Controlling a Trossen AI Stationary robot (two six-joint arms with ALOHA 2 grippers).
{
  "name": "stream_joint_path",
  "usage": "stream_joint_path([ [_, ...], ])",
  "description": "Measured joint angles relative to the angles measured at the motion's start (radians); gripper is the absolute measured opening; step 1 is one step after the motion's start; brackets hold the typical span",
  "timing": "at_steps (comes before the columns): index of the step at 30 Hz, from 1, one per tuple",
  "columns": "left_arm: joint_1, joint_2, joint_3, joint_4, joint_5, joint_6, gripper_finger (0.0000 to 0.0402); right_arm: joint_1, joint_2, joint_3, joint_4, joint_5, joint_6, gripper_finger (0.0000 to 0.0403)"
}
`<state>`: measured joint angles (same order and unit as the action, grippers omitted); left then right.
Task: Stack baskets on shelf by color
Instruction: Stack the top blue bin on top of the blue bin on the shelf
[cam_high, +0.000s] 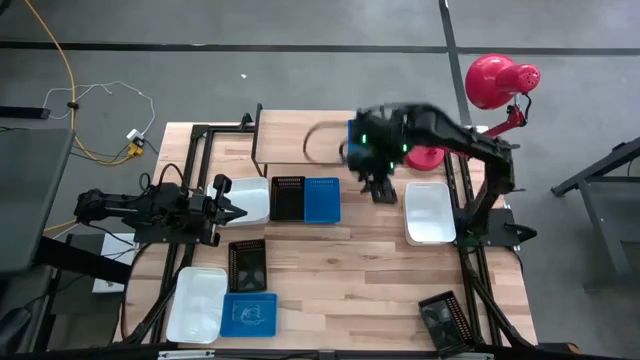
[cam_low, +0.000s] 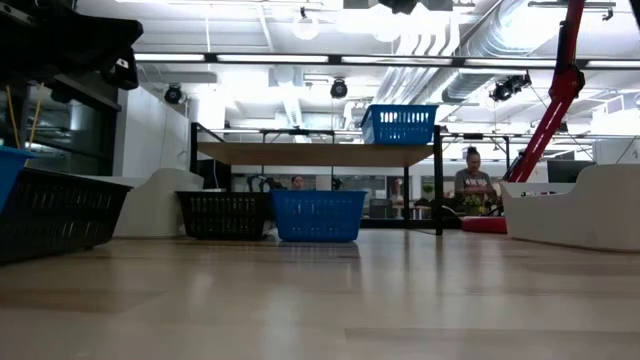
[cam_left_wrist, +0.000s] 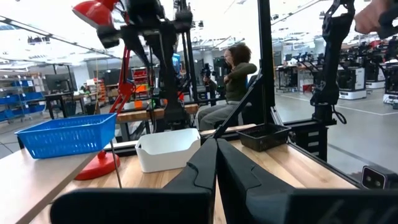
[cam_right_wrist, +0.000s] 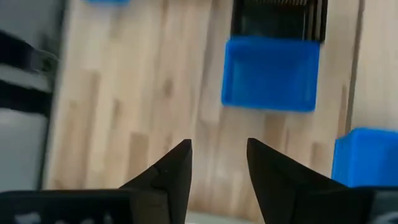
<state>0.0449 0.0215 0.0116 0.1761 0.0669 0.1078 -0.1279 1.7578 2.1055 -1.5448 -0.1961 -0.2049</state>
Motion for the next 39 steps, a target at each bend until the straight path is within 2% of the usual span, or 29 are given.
stream_joint_path([
  [4, 0.000, 0.000, 0.000, 0.000, 0.000, 0.000, 0.0000, 0.026, -0.061, -0.213, 0.068, 0.088, 0.033, 0.0110],
  [10, 0.000, 0.000, 0.000, 0.000, 0.000, 0.000, 0.0000, -0.039, -0.199, -0.547, 0.337, 0.119, 0.102, 0.0016],
  [13, 0.000, 0.000, 0.000, 0.000, 0.000, 0.000, 0.0000, -0.058, -0.245, -0.640, 0.424, 0.134, 0.122, 0.0011],
  [18, 0.000, 0.000, 0.000, 0.000, 0.000, 0.000, 0.0000, -0.074, -0.252, -0.682, 0.453, 0.226, 0.108, 0.0003],
  [28, 0.000, 0.000, 0.000, 0.000, 0.000, 0.000, 0.0000, -0.106, -0.245, -0.681, 0.533, 0.379, 0.053, 0.0000],
  [39, 0.000, 0.000, 0.000, 0.000, 0.000, 0.000, 0.0000, -0.168, -0.245, -0.681, 0.538, 0.394, 0.013, 0.0000],
])
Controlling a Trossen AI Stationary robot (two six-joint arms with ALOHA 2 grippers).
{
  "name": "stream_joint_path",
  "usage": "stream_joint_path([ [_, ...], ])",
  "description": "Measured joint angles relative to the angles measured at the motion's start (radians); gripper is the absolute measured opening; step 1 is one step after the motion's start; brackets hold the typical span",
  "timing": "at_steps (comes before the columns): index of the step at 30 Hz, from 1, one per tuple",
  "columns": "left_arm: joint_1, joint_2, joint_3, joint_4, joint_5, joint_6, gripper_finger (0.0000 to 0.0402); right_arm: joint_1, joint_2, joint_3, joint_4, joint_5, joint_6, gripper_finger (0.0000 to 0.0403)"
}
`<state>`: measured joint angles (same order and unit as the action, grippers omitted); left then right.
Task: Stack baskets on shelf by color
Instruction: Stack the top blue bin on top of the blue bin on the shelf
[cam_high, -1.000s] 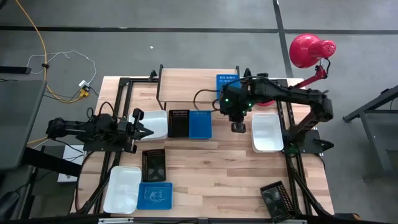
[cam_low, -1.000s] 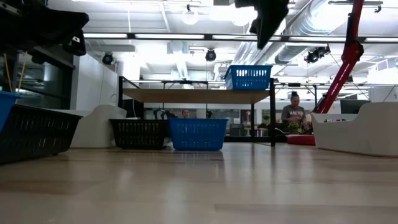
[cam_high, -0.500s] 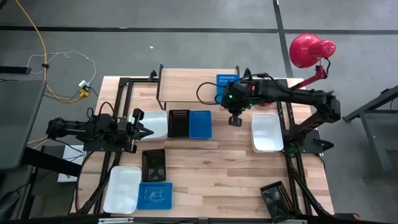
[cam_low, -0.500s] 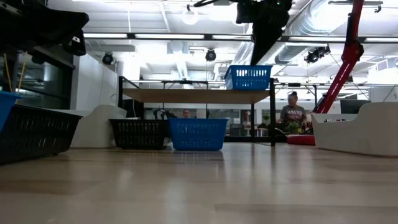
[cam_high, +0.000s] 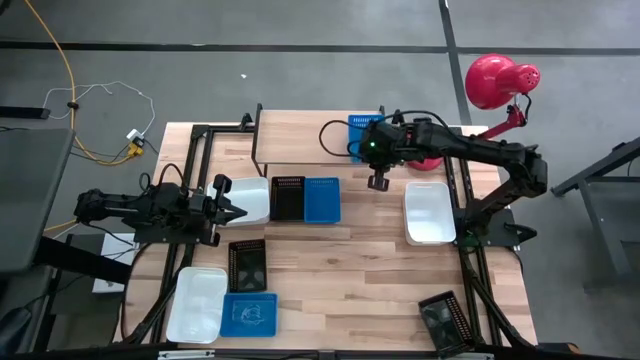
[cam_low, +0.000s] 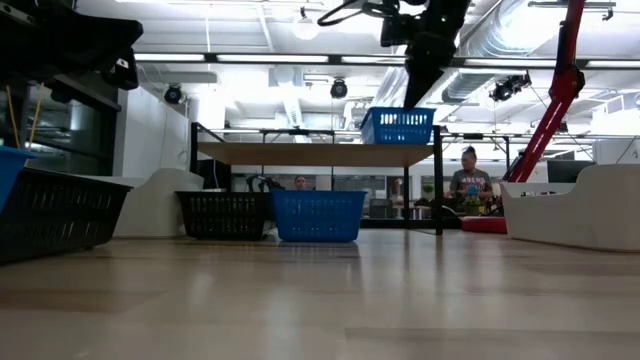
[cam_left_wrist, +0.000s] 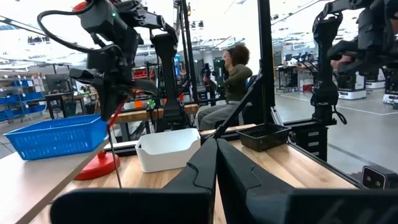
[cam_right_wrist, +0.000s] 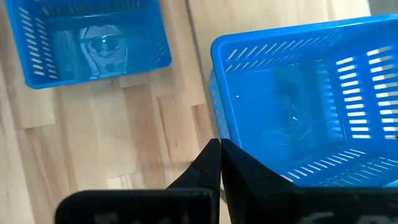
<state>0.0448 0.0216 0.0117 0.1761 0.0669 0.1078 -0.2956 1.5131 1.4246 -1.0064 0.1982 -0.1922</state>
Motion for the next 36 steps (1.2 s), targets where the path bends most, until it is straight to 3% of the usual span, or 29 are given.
stream_joint_path([
  [11, 0.000, 0.000, 0.000, 0.000, 0.000, 0.000, 0.0000, -0.019, 0.000, 0.000, 0.012, -0.010, -0.005, 0.0000],
  [18, 0.000, 0.000, 0.000, 0.000, 0.000, 0.000, 0.0000, 0.035, -0.017, 0.001, -0.035, -0.153, 0.037, 0.0000],
  [28, 0.000, 0.000, 0.000, 0.000, 0.000, 0.000, 0.0000, 0.266, -0.040, 0.002, -0.002, -0.411, 0.221, 0.0000],
  [36, 0.000, 0.000, 0.000, 0.000, 0.000, 0.000, 0.0000, 0.437, 0.094, 0.001, 0.204, -0.265, 0.244, 0.0000],
])
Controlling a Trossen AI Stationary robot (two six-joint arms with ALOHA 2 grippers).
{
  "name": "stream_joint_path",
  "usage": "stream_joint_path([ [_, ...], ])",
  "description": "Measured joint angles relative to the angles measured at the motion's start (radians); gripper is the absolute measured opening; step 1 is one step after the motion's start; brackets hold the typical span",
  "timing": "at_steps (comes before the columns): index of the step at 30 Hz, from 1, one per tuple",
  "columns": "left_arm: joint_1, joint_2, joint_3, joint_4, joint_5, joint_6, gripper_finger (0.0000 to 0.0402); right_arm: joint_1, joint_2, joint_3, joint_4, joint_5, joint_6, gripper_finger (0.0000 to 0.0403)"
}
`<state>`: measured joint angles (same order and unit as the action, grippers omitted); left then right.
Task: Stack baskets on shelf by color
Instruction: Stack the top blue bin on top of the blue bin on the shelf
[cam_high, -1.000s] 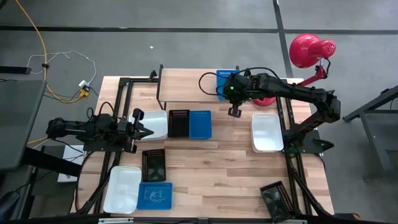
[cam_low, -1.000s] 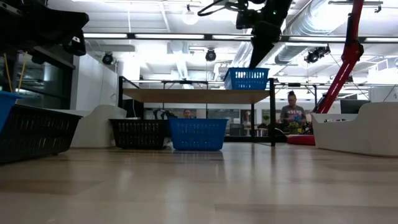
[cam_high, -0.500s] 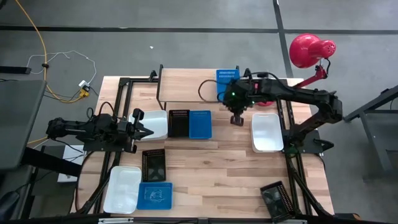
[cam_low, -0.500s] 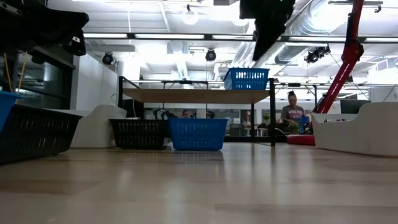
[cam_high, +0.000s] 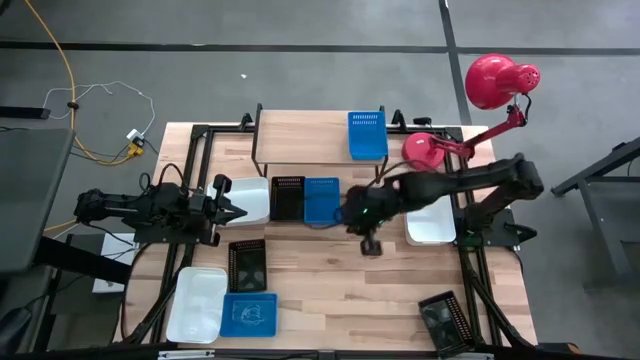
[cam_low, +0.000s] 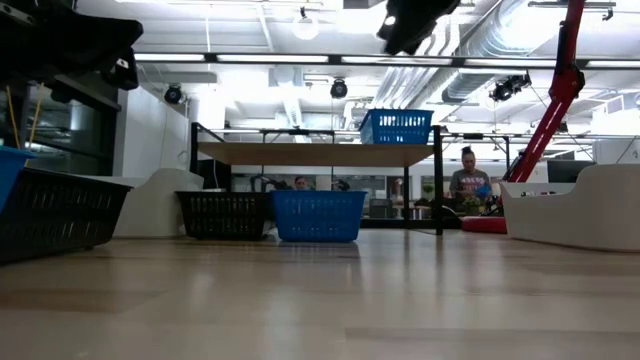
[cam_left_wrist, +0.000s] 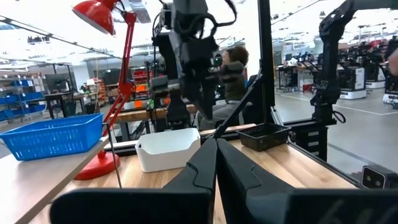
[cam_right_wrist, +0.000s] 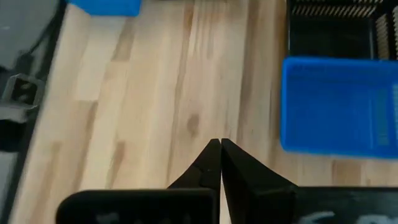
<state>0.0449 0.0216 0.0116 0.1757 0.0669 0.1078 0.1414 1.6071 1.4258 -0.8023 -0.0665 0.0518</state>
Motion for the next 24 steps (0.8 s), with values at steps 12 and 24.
stream_joint_path([
  [12, 0.000, 0.000, 0.000, 0.000, 0.000, 0.000, 0.0000, -0.050, 0.197, -0.001, 0.166, 0.078, 0.010, 0.0126],
  [24, 0.000, 0.000, 0.000, 0.000, 0.000, 0.000, 0.0000, -0.092, 0.350, -0.002, 0.253, 0.166, -0.052, 0.0239],
])
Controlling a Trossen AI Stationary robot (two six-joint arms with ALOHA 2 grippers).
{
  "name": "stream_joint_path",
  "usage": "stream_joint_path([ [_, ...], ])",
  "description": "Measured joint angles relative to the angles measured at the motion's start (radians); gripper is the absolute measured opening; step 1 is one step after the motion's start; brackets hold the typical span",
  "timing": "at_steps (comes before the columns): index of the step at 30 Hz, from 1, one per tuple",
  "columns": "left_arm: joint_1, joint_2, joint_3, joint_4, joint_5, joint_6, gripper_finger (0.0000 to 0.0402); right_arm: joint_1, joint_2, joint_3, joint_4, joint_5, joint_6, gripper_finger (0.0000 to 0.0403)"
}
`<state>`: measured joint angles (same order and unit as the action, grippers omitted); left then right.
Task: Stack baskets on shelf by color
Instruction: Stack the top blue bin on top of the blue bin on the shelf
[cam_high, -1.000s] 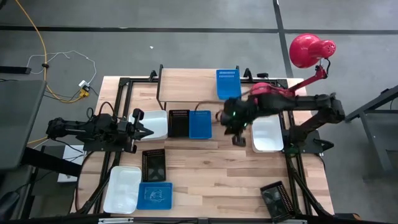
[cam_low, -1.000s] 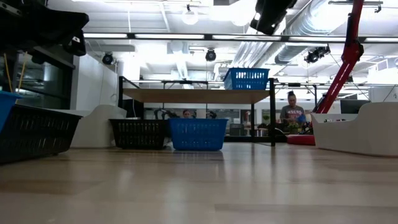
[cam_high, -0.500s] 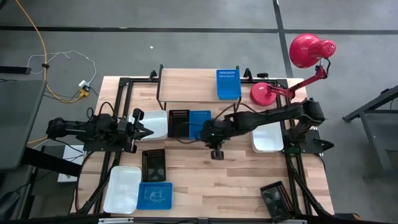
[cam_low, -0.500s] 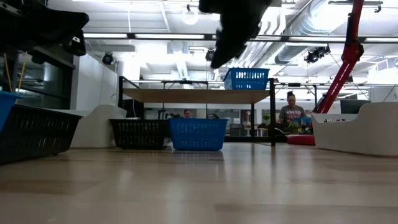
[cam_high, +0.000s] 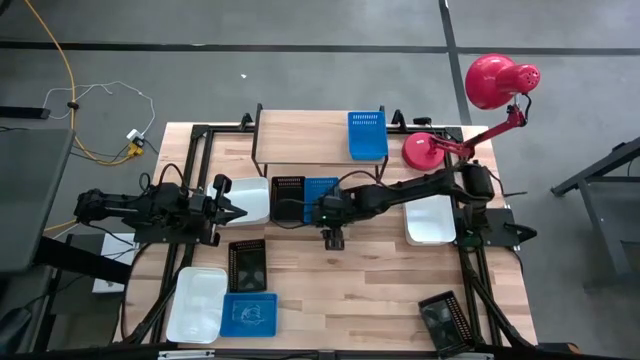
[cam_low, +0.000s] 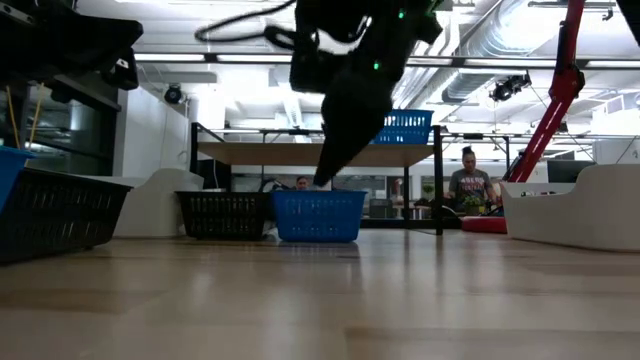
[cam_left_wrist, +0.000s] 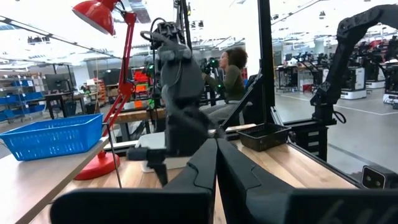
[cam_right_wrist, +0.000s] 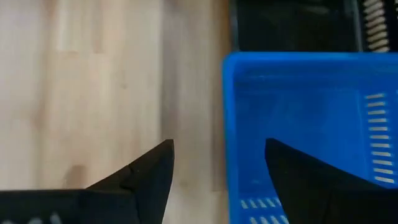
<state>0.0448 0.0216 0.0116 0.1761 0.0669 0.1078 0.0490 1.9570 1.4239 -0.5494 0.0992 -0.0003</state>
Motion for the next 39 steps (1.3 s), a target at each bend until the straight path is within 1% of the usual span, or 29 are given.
stream_joint_path([
  [8, 0.000, 0.000, 0.000, 0.000, 0.000, 0.000, 0.0000, -0.011, 0.063, 0.000, 0.003, 0.003, -0.008, 0.0219],
  [15, 0.000, 0.000, 0.000, 0.000, 0.000, 0.000, 0.0000, -0.009, 0.106, 0.000, 0.031, 0.009, 0.002, 0.0184],
  [18, 0.000, 0.000, 0.000, 0.000, 0.000, 0.000, 0.0000, -0.008, 0.107, 0.000, 0.035, 0.044, 0.003, 0.0148],
  [21, 0.000, 0.000, 0.000, 0.000, 0.000, 0.000, 0.0000, -0.007, 0.100, 0.000, 0.023, 0.031, 0.003, 0.0078],
  [22, 0.000, 0.000, 0.000, 0.000, 0.000, 0.000, 0.0000, -0.007, 0.093, 0.003, 0.010, 0.008, 0.002, 0.0046],
  [23, 0.000, 0.000, 0.000, 0.000, 0.000, 0.000, 0.0000, -0.008, 0.083, 0.010, -0.010, -0.020, 0.000, 0.0024],
  [24, 0.000, 0.000, 0.000, 0.000, 0.000, 0.000, 0.0000, -0.007, 0.074, 0.022, -0.034, -0.054, 0.000, 0.0014],
  [27, 0.000, 0.000, 0.000, 0.000, 0.000, 0.000, 0.0000, 0.002, 0.033, 0.067, -0.137, -0.138, -0.013, 0.0016],
  [30, 0.000, 0.000, 0.000, 0.000, 0.000, 0.000, 0.0000, 0.010, -0.026, 0.113, -0.253, -0.241, -0.065, 0.0003],
  [32, 0.000, 0.000, 0.000, 0.000, 0.000, 0.000, 0.0000, 0.012, -0.068, 0.149, -0.332, -0.345, -0.090, 0.0005],
  [36, 0.000, 0.000, 0.000, 0.000, 0.000, 0.000, 0.0000, 0.012, -0.138, 0.215, -0.464, -0.607, -0.114, 0.0003],
  [37, 0.000, 0.000, 0.000, 0.000, 0.000, 0.000, 0.0000, 0.012, -0.154, 0.230, -0.480, -0.671, -0.113, 0.0003],
  [39, 0.000, 0.000, 0.000, 0.000, 0.000, 0.000, 0.0000, 0.013, -0.184, 0.254, -0.494, -0.767, -0.109, 0.0001],
])
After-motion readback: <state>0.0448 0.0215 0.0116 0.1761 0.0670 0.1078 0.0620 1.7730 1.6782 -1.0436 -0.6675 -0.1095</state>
